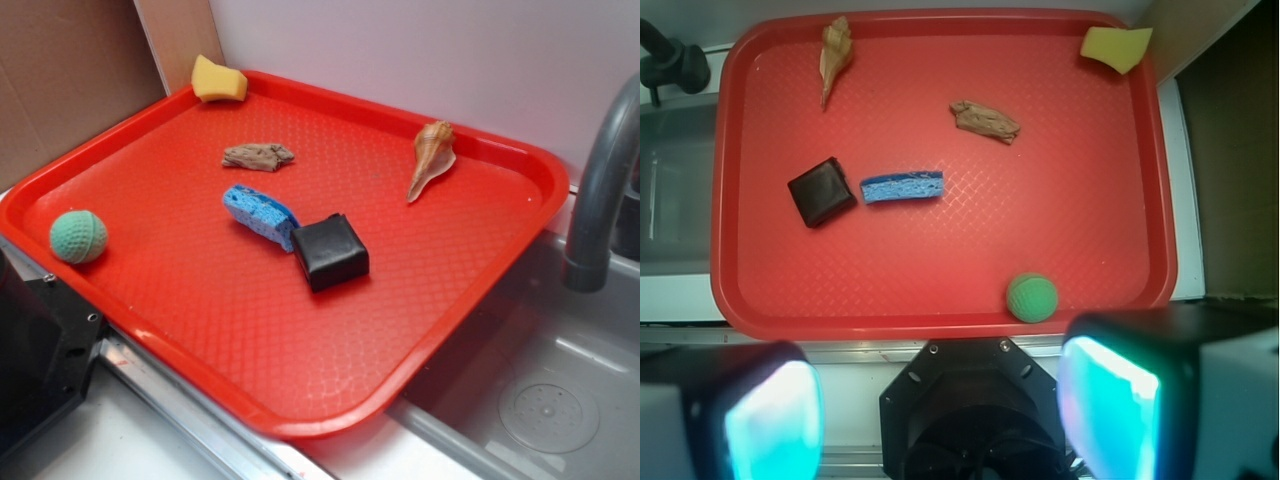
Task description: Grab the black box.
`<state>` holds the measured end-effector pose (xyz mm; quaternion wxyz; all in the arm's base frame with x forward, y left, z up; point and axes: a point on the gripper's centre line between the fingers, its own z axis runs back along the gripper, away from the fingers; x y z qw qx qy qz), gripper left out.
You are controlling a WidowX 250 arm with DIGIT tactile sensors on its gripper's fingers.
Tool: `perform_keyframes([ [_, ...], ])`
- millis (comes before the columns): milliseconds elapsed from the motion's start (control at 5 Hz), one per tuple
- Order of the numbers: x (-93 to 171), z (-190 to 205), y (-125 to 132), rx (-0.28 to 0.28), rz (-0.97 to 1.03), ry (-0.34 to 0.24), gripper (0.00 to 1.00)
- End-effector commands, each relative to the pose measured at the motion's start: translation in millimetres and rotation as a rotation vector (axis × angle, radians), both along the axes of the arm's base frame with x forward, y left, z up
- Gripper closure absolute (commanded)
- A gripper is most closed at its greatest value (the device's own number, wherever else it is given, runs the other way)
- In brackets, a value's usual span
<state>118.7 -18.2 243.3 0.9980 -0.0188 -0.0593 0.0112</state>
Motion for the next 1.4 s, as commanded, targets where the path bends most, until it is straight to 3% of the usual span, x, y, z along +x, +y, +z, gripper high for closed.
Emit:
perform_keyframes([
  [0, 0, 0, 0, 0.0, 0.0, 0.0, 0.0],
  [400, 34, -43, -69, 0.106, 0.297, -0.043, 0.0],
  [600, 41, -77, -80, 0.084, 0.439, -0.052, 0.0],
  [800, 50, -98, -65, 0.105, 0.523, 0.012, 0.0],
  [1200, 50, -98, -65, 0.105, 0.523, 0.012, 0.0],
])
